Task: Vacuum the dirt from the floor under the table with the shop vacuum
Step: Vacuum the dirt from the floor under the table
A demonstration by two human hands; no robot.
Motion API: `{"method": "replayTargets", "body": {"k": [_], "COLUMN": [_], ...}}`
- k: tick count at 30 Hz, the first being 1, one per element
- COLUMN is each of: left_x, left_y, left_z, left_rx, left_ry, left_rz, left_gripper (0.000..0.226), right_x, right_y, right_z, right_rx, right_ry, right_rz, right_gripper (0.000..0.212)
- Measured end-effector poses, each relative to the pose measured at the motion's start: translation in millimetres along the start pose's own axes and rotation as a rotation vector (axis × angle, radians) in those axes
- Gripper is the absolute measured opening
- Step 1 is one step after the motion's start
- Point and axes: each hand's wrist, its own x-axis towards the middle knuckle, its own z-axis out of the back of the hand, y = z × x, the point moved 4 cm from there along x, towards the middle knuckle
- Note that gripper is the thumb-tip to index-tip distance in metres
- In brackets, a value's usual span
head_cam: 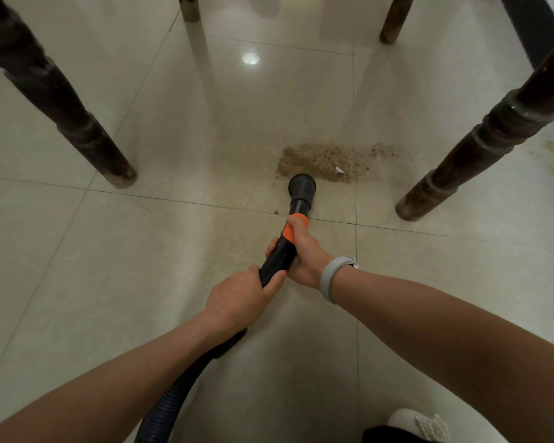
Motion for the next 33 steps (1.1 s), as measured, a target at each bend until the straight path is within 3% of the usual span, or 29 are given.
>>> {"method": "replayTargets", "body": {"k": [10, 19, 33], "left_x": [-12.2, 6.5, 26.6], "left_y": [31.7, 56.1, 41.9], "left_z": [3.9, 16.6, 37.5], "left_rx": [-0.111, -0.528, -0.666], "left_ry": [0.007, 0.063, 0.162], "left_rz": [0.064, 0.107, 0.123], "left_gripper": [0.047, 0.045, 0.052], "right_x": [3.4, 11.6, 18.6], "right_y": [-18.9, -6.9, 21.8], "right_z": [-26.0, -65.9, -82.2], "right_rx": [-0.100, -0.329, -0.419], "right_ry": [0.030, 0.010, -0.036], "right_rz": [-0.020, 0.018, 0.069], "right_gripper": [0.030, 0.032, 0.034]}}
